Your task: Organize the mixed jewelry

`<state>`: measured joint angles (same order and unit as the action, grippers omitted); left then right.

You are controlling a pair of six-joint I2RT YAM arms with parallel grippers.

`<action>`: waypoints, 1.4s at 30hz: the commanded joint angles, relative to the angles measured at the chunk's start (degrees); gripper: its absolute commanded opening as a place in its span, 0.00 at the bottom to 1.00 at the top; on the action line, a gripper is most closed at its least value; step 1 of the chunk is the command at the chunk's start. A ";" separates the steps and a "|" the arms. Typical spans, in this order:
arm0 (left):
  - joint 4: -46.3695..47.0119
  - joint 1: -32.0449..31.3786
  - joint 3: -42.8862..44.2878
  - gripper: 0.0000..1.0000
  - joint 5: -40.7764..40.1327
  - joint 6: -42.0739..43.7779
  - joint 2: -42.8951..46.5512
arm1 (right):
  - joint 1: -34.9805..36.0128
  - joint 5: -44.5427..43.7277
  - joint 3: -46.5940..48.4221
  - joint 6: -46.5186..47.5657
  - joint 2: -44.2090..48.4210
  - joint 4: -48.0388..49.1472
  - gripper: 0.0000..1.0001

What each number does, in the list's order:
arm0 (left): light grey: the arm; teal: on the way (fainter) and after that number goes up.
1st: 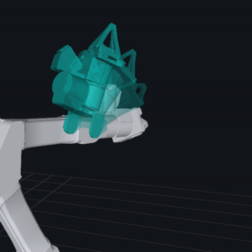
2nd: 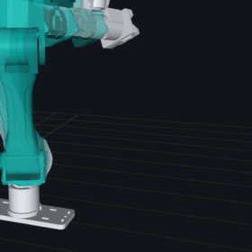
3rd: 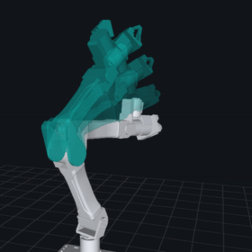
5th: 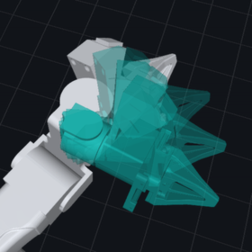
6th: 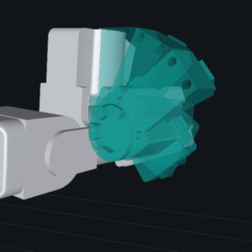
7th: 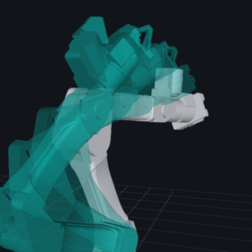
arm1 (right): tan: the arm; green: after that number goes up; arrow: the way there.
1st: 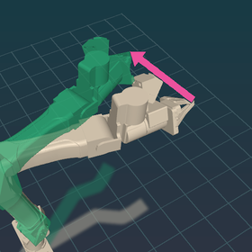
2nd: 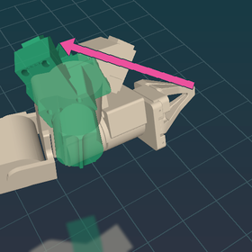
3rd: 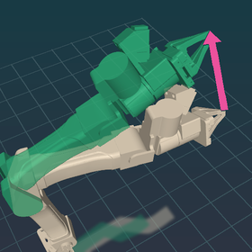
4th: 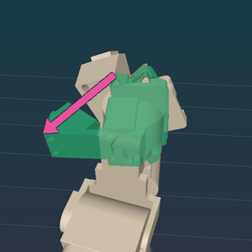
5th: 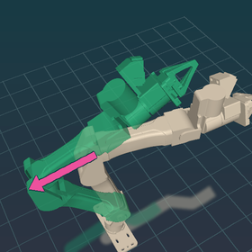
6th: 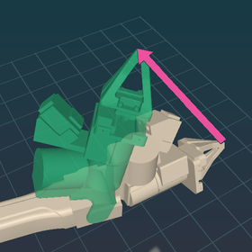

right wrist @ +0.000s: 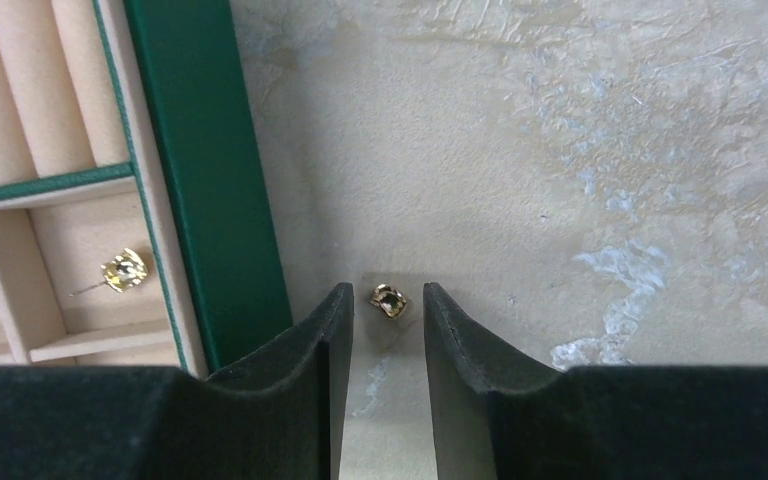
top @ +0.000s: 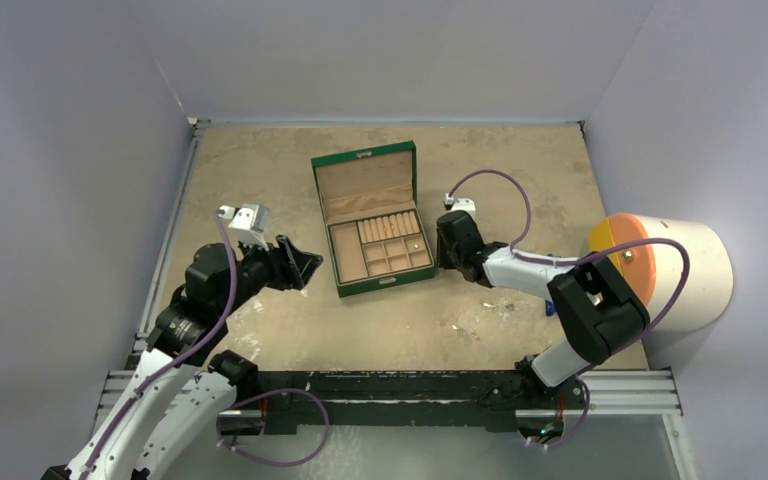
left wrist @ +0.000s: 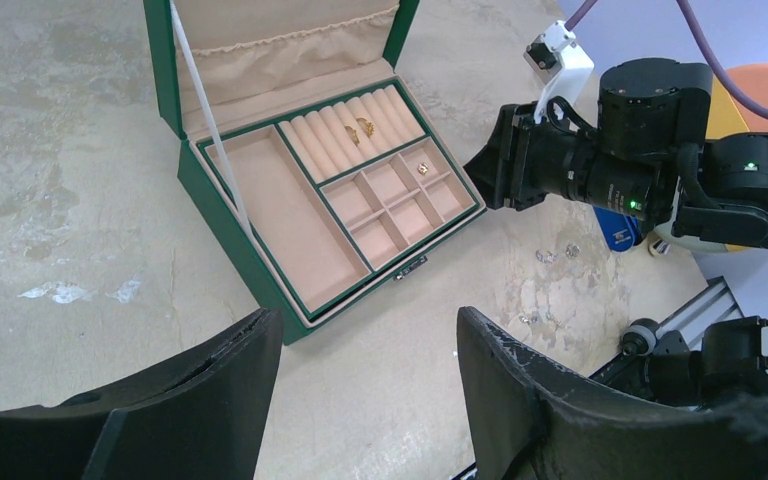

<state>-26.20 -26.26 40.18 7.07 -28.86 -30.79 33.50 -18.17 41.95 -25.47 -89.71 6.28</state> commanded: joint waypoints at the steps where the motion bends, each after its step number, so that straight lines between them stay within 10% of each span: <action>1: 2.81 0.51 0.95 0.64 0.40 0.91 -0.13 | -0.10 1.43 2.59 0.15 -0.52 2.67 0.35; 17: 2.86 0.60 1.04 0.64 0.57 0.91 -0.58 | -0.19 1.14 2.78 0.26 -3.18 2.94 0.25; 29: 2.93 0.86 1.04 0.64 0.93 1.00 -0.59 | -0.19 1.22 2.91 0.25 -1.66 2.10 0.00; 42: 2.96 0.86 0.95 0.64 1.02 0.91 -0.12 | -0.10 2.08 2.59 0.96 8.64 -0.47 0.00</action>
<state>-26.17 -25.87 40.18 7.29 -28.86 -31.33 33.06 -16.75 43.16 -25.41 -85.65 6.24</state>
